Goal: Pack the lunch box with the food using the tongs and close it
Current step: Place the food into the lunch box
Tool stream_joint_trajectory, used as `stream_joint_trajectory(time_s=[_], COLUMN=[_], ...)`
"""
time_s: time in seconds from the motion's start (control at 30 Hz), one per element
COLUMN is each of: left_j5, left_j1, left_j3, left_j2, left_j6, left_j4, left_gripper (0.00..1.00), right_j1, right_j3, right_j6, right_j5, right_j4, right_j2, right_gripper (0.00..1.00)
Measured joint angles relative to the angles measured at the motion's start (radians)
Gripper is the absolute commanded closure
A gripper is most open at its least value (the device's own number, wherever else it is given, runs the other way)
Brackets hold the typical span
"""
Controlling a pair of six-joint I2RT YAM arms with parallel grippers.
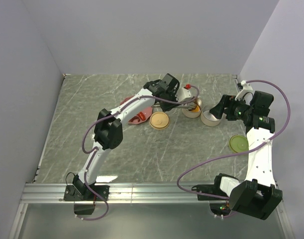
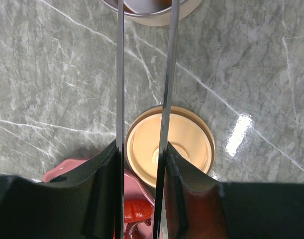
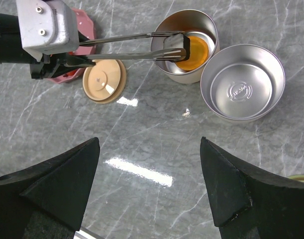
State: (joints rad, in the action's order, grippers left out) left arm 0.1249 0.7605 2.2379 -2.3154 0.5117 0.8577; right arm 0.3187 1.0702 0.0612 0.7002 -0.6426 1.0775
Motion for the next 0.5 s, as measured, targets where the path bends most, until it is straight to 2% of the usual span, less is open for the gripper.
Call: stream_joint_trajectory(time_s=[0.5], left_j5=[-0.017], left_j1=[0.016], left_j3=[0.028], left_j2=[-0.009], left_j6=[-0.003], left_j4=[-0.001], left_gripper=[0.47], right_j1=[0.0], right_j3=[-0.003], right_j6=[0.001], right_j5=[0.0], right_j4=[0.0], right_j2=[-0.001], right_gripper=[0.12])
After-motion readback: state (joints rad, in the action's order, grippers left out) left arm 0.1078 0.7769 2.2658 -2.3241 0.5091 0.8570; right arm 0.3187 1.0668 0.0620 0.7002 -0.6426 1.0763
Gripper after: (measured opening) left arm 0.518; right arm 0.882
